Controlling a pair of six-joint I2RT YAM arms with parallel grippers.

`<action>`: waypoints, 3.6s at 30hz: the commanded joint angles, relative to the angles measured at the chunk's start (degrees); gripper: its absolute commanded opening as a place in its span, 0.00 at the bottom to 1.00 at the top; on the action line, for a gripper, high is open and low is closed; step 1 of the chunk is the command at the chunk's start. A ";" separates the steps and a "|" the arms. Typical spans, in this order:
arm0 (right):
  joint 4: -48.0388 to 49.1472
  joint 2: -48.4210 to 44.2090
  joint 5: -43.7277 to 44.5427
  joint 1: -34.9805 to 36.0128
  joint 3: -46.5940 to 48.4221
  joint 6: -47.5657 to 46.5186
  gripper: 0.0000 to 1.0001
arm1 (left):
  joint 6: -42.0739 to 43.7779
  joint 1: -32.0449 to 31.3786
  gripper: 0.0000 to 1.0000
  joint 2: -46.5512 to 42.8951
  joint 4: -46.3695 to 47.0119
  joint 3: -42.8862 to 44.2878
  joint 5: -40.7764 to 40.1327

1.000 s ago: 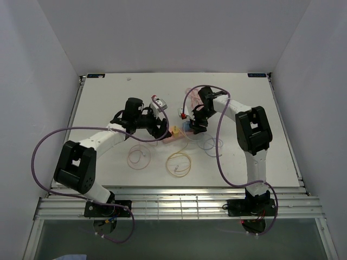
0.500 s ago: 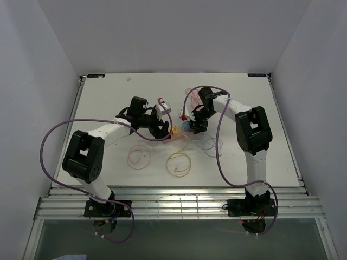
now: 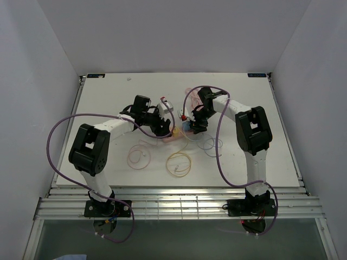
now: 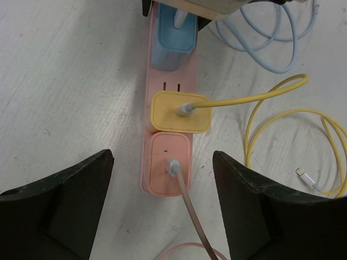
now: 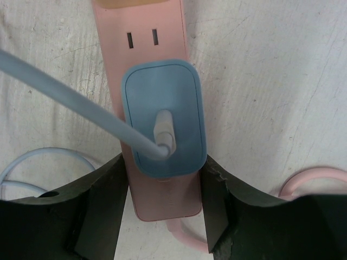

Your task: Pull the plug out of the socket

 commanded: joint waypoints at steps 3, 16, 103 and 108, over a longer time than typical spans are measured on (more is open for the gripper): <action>-1.47 -0.53 2.18 0.71 -0.55 -0.60 0.21 | 2.69 -0.35 0.84 -1.01 -0.95 1.05 0.78; -2.09 0.09 2.79 1.24 -0.55 -0.25 0.18 | 4.18 -2.20 0.66 1.71 -1.74 2.72 -3.61; -0.86 -0.17 15.19 2.56 -6.27 3.44 0.08 | 6.63 -5.10 0.00 -1.45 2.39 -4.14 -3.64; -0.68 0.00 15.01 2.56 -6.18 3.35 0.08 | 10.06 -2.82 0.00 -1.10 3.27 -3.87 6.74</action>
